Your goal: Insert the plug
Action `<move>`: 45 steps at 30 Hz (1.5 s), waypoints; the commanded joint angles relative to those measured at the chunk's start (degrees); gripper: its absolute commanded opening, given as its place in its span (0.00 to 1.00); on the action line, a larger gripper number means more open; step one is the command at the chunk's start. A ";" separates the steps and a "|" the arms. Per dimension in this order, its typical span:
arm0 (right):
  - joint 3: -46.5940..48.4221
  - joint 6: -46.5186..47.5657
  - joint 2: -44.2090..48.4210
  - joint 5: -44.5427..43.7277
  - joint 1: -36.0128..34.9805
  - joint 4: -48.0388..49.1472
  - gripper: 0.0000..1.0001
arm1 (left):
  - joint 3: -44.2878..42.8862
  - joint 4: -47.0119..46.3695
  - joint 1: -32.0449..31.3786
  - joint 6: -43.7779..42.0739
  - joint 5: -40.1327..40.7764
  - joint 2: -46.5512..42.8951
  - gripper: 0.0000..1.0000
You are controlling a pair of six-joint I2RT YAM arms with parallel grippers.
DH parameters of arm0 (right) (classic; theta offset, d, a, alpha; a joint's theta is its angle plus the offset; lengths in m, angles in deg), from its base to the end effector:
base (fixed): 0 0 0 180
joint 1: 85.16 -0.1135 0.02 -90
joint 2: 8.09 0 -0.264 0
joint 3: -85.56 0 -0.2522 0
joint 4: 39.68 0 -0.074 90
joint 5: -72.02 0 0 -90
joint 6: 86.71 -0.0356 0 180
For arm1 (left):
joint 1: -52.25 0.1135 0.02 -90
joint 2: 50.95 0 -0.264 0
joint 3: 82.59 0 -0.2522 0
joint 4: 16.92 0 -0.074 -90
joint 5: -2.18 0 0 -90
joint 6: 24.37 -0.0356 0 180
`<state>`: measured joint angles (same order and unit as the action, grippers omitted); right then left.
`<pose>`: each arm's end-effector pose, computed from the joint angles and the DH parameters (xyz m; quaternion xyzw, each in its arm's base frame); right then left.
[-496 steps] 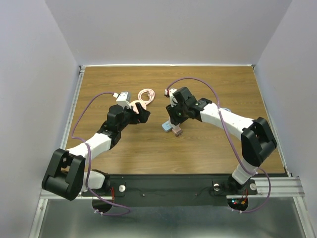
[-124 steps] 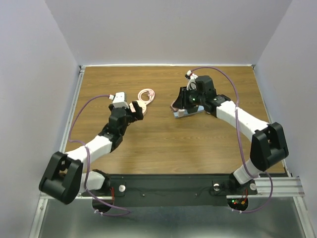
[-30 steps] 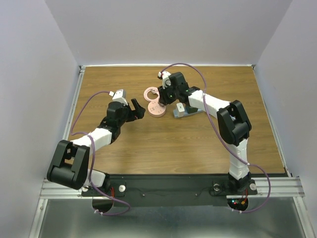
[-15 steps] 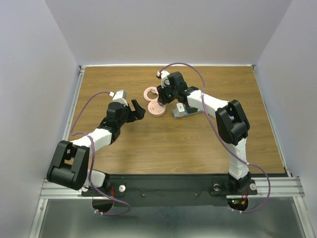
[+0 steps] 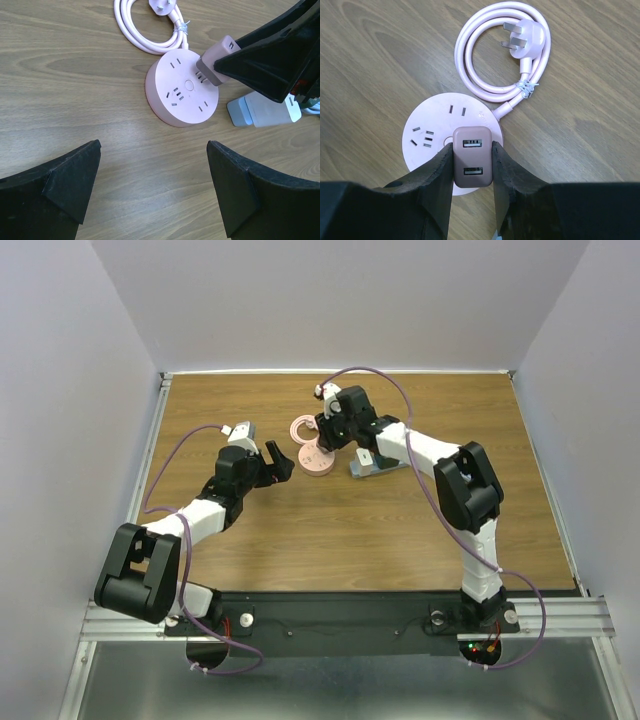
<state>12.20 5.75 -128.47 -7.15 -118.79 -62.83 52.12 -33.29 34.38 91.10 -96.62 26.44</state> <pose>0.4007 0.2745 0.2159 -0.3160 0.8336 0.2009 0.4060 0.2659 -0.0914 0.2075 -0.0065 0.7962 -0.2791 0.5368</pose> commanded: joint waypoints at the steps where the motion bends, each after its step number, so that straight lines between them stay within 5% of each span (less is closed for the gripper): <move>1: -1.56 1.15 0.14 -2.91 -1.18 2.44 0.00 | 0.59 -1.51 0.38 -1.13 -0.61 -1.10 0.99; 45: -18.09 -3.34 2.17 -14.79 -6.98 4.91 0.00 | 0.15 -1.69 0.38 -1.39 -1.66 -0.39 0.99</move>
<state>-2.12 2.45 -123.29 -21.49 -123.88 -47.90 52.16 -33.29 34.38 90.82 -97.71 26.44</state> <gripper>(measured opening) 0.373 0.985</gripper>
